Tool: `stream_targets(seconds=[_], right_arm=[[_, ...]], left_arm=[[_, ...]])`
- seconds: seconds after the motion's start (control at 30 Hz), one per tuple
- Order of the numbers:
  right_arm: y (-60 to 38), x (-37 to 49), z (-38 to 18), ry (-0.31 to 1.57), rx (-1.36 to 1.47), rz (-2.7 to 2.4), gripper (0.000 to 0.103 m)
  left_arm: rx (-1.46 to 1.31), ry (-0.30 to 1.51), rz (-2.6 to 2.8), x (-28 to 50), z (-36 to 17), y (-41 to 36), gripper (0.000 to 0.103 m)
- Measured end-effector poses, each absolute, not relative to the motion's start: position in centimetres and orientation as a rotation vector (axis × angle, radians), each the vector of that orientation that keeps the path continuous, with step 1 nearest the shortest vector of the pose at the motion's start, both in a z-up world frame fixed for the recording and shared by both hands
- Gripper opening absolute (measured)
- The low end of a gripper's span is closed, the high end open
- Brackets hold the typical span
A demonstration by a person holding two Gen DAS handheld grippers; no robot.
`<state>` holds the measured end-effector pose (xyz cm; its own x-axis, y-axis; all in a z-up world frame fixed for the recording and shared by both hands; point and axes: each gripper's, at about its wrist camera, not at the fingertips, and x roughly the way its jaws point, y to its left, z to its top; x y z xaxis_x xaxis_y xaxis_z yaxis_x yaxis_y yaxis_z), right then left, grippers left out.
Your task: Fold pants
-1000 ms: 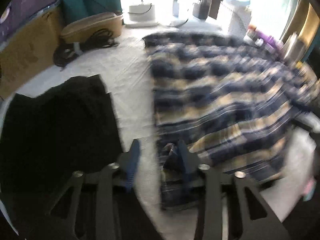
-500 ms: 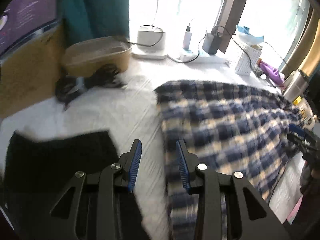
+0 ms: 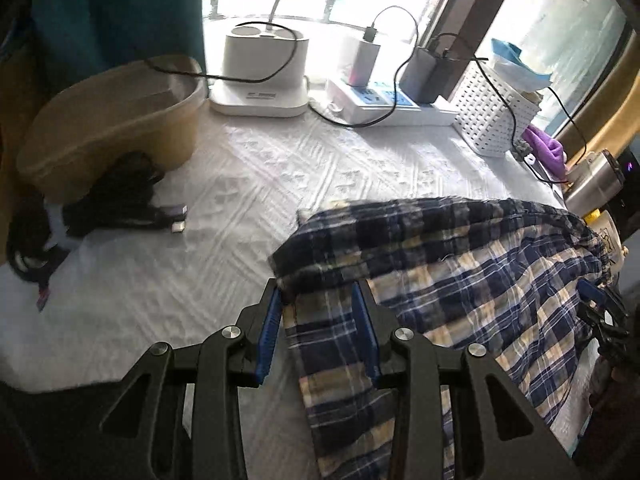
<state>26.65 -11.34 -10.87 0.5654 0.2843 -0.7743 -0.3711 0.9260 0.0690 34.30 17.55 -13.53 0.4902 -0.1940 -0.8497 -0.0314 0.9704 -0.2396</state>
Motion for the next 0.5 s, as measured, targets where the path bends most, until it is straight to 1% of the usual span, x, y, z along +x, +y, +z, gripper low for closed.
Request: stream_targets(seconds=[0.5], right_arm=[[-12.1, 28.5, -12.6, 0.941, -0.108, 0.352, 0.054]], left_arm=[[-0.311, 0.969, -0.216, 38.5, -13.2, 18.3, 0.035]])
